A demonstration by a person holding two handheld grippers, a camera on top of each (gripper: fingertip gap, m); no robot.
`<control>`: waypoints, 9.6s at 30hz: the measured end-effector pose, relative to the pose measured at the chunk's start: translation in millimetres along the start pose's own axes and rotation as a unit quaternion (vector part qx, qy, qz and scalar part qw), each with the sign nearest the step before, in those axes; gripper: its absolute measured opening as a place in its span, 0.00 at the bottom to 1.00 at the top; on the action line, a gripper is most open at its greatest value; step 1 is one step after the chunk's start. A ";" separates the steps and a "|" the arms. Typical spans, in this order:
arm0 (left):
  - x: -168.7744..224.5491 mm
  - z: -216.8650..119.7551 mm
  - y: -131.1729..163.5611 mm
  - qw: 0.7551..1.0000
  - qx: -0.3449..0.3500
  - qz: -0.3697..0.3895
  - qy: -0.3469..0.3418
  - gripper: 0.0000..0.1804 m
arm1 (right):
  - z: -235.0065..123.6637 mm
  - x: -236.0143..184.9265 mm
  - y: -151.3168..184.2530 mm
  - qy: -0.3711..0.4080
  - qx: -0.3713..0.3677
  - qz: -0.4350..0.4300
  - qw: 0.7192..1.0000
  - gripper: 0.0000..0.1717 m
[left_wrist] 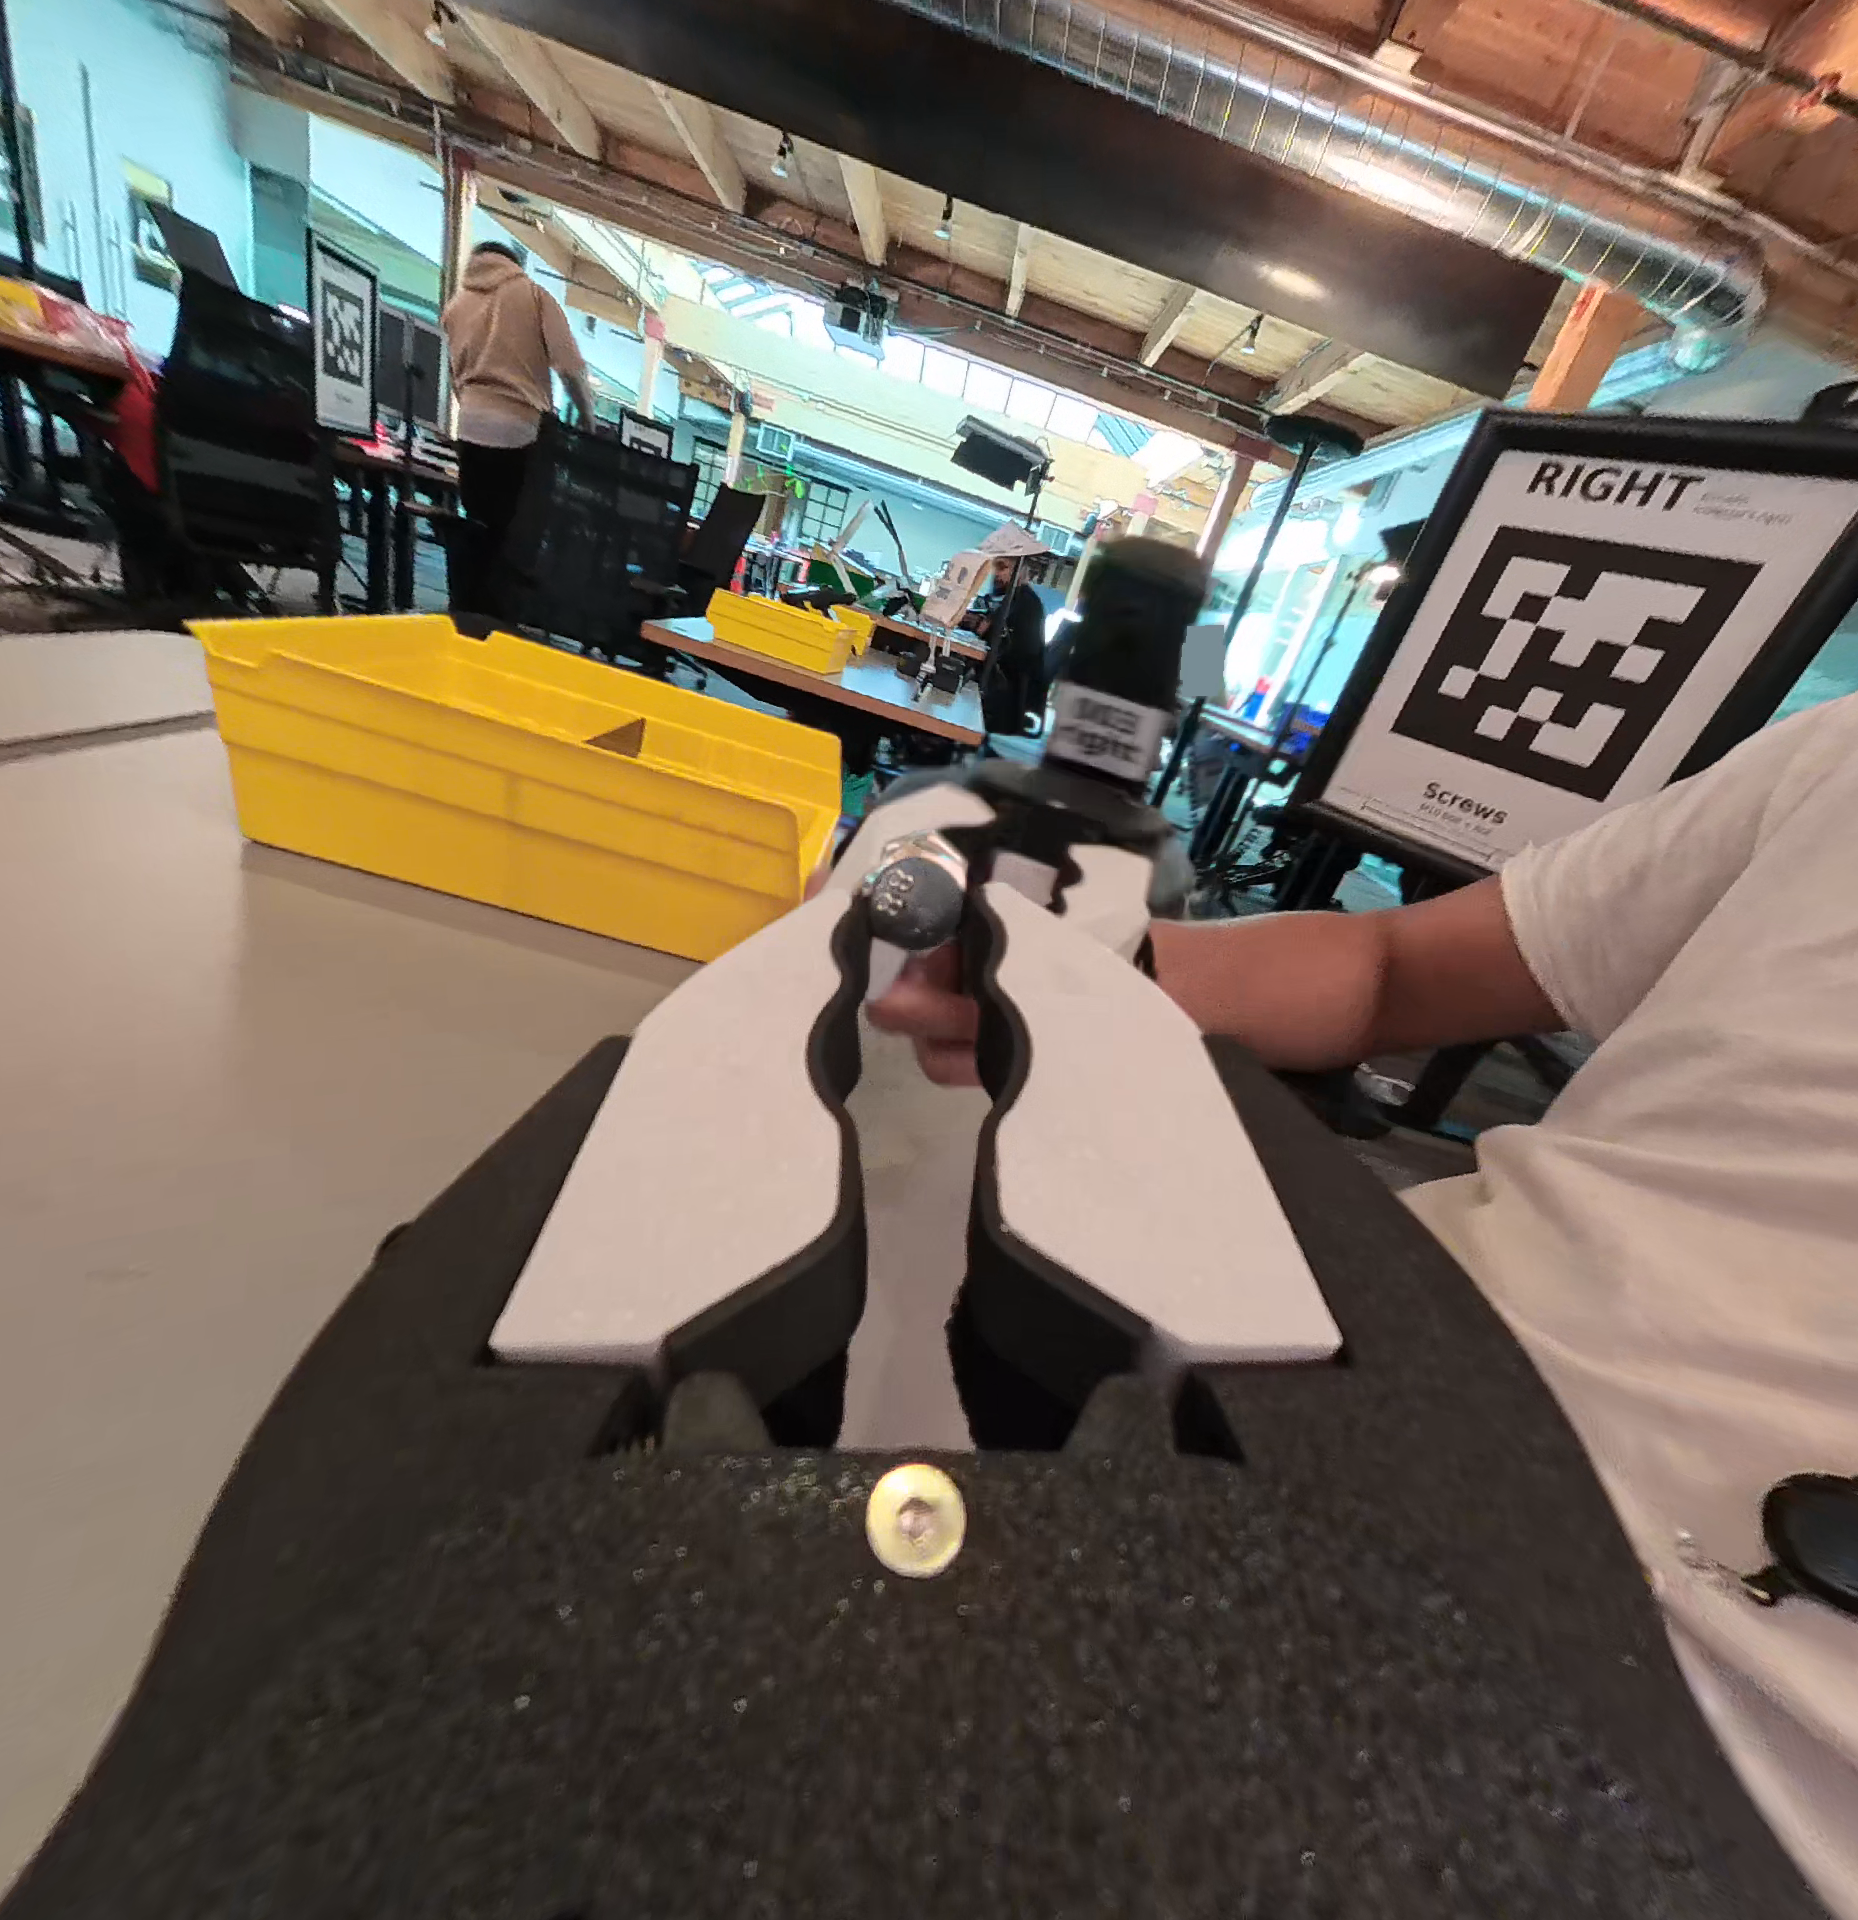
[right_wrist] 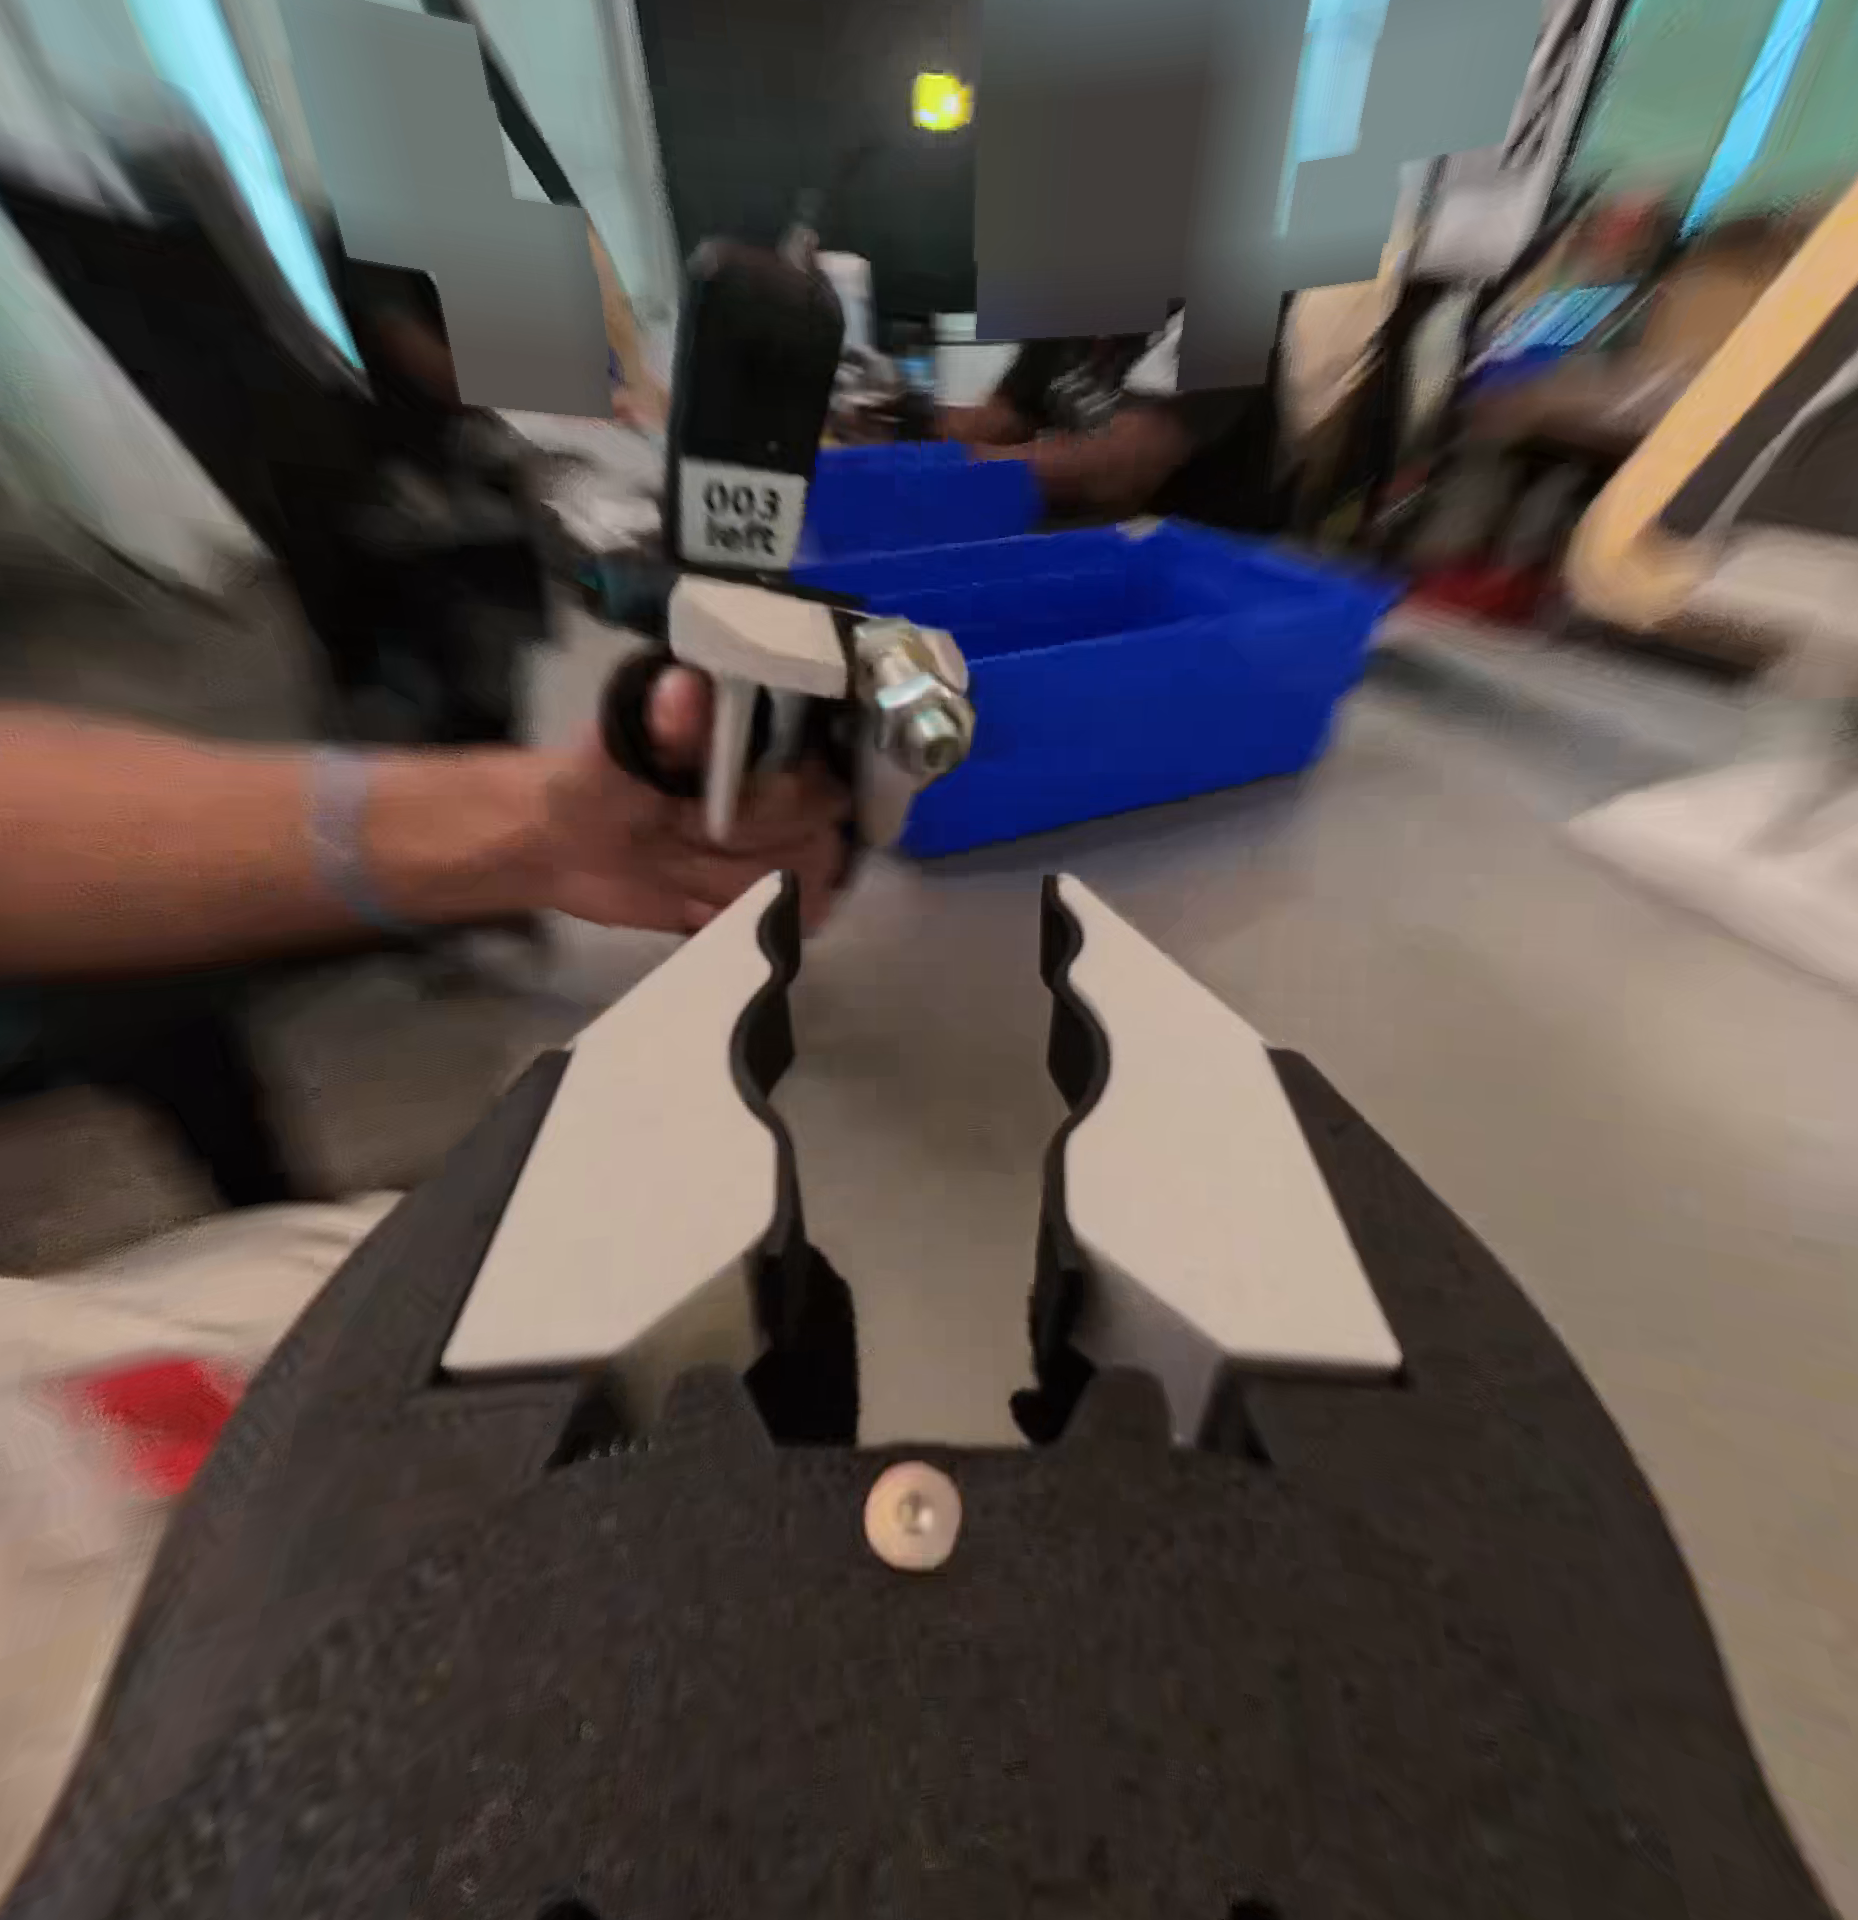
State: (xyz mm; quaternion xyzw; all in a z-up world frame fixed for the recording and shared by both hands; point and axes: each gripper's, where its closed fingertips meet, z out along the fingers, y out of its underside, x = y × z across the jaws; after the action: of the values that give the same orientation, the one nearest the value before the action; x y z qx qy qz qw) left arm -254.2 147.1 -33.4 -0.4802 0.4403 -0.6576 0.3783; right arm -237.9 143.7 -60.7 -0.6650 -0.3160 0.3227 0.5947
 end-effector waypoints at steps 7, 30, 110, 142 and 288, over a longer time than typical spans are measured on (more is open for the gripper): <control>0.7 4.4 8.2 0.996 -0.026 0.077 -0.022 0.09 | -5.5 2.0 -5.8 -0.221 0.081 0.445 0.864 0.20; 13.3 22.6 26.2 0.993 -0.053 -0.089 0.063 0.09 | -18.5 -2.7 -9.7 0.244 -0.067 -0.687 0.681 0.10; 13.5 17.8 13.9 0.999 -0.028 -0.013 0.026 0.09 | -10.2 -8.4 -15.1 -0.007 0.023 -0.152 0.988 0.11; -1.6 16.3 5.5 0.998 0.014 0.066 -0.018 0.09 | -13.8 8.2 -22.3 -0.174 0.122 0.333 0.919 0.23; 20.1 19.8 1.7 0.999 0.032 -0.012 0.022 0.09 | -18.4 -12.9 -32.3 -0.068 0.057 0.079 0.993 0.10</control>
State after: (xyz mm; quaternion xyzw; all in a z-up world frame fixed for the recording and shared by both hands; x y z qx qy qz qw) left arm -240.1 123.8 -26.0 -0.4583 0.4217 -0.6864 0.3756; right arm -231.9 125.5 -26.4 -0.6297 -0.2832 0.4308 0.5811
